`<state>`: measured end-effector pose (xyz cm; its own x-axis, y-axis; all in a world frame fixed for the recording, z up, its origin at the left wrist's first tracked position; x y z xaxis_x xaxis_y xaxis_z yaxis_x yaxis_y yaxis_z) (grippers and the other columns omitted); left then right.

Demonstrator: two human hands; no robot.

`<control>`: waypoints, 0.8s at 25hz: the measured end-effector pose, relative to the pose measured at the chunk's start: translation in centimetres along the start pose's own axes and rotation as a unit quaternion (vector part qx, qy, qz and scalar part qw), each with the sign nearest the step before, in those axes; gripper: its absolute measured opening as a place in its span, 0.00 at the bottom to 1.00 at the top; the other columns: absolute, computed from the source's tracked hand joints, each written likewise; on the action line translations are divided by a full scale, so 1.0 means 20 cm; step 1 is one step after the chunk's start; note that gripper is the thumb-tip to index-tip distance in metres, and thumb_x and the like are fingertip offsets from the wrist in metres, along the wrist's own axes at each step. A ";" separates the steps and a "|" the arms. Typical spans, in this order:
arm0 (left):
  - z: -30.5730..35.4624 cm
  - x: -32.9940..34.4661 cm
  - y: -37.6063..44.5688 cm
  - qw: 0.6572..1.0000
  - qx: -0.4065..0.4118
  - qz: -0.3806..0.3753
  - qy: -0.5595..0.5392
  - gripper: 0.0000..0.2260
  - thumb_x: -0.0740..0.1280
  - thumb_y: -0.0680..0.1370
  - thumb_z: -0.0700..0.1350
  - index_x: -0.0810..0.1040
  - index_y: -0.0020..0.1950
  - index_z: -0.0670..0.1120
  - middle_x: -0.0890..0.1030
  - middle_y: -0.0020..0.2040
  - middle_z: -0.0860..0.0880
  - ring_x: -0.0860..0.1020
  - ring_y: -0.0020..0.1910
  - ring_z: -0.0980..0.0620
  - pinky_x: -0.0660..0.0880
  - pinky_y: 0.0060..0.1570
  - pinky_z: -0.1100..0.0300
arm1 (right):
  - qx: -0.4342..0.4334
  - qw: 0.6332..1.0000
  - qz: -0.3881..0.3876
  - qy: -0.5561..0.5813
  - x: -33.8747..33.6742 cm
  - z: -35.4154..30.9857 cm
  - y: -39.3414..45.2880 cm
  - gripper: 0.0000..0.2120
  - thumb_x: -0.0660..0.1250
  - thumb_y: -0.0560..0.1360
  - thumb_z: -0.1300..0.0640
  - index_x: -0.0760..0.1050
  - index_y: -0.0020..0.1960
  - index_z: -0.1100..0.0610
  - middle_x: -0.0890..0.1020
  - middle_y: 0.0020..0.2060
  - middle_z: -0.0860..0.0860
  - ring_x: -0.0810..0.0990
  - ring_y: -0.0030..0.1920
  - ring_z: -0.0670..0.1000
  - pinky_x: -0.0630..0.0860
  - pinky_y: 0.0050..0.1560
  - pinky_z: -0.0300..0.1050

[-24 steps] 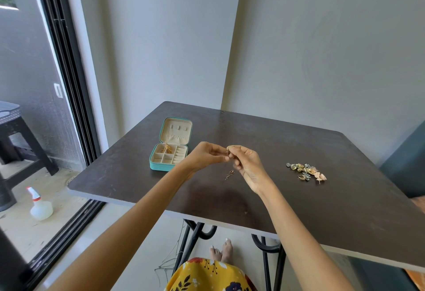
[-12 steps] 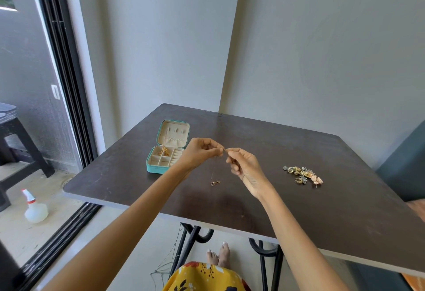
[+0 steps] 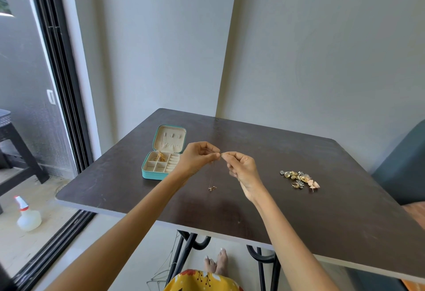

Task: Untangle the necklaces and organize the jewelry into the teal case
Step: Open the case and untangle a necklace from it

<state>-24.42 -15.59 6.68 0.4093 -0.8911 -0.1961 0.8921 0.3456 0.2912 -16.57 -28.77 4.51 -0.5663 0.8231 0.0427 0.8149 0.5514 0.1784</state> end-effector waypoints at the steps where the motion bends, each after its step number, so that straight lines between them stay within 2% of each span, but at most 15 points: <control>1: 0.00 -0.01 0.00 1.000 -0.001 0.020 0.023 0.02 0.72 0.73 0.43 0.81 0.44 0.45 0.82 0.41 0.49 0.79 0.42 0.51 0.76 0.51 0.57 | -0.001 1.000 0.004 0.009 0.00 0.00 0.00 0.05 0.69 0.75 0.59 0.81 0.43 0.60 0.73 0.25 0.46 0.65 0.24 0.42 0.62 0.26 0.33; 4: 0.01 -0.03 -0.01 0.993 0.012 0.056 0.102 0.03 0.72 0.73 0.49 0.80 0.39 0.55 0.81 0.47 0.55 0.79 0.47 0.55 0.68 0.63 0.43 | -0.003 1.000 0.003 0.019 0.00 0.01 0.00 0.05 0.68 0.75 0.60 0.81 0.43 0.60 0.78 0.28 0.48 0.69 0.26 0.43 0.67 0.27 0.34; 6: 0.03 -0.03 -0.01 0.985 0.026 0.048 0.162 0.04 0.71 0.73 0.52 0.80 0.38 0.57 0.79 0.52 0.58 0.77 0.54 0.57 0.62 0.65 0.46 | -0.001 1.000 0.003 0.022 0.00 0.02 0.01 0.05 0.67 0.75 0.60 0.81 0.44 0.60 0.81 0.30 0.49 0.72 0.27 0.43 0.69 0.28 0.34; 9: 0.04 -0.02 -0.01 0.972 0.035 0.058 0.224 0.03 0.70 0.73 0.53 0.82 0.39 0.57 0.78 0.56 0.59 0.73 0.59 0.59 0.55 0.57 0.54 | -0.002 1.000 0.005 0.022 -0.01 0.03 0.00 0.05 0.68 0.75 0.60 0.82 0.44 0.60 0.82 0.32 0.50 0.75 0.29 0.43 0.72 0.30 0.35; 15: 0.03 -0.02 -0.01 0.963 0.032 0.087 0.253 0.04 0.70 0.73 0.53 0.80 0.38 0.58 0.77 0.58 0.59 0.70 0.60 0.58 0.53 0.52 0.56 | -0.006 1.000 0.010 0.006 0.00 0.03 0.00 0.04 0.70 0.73 0.58 0.83 0.43 0.58 0.82 0.32 0.49 0.75 0.30 0.44 0.73 0.33 0.36; 20: 0.01 -0.02 0.01 0.949 0.031 0.081 0.304 0.04 0.67 0.74 0.53 0.78 0.39 0.57 0.76 0.60 0.57 0.68 0.61 0.56 0.53 0.53 0.56 | -0.012 1.000 0.016 -0.008 0.02 0.03 -0.01 0.03 0.71 0.73 0.57 0.82 0.42 0.56 0.81 0.30 0.49 0.76 0.30 0.44 0.73 0.34 0.37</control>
<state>-24.51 -15.24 6.95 0.5917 -0.4869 -0.6425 0.8028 0.4281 0.4150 -16.77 -28.46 3.85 -0.5385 0.8420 0.0333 0.8290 0.5223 0.2002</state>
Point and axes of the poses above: each hand's wrist, its own y-axis towards the middle knuckle, its own x-axis out of the palm, z = x × y, the point moved 3 cm from there along y, towards the middle knuckle
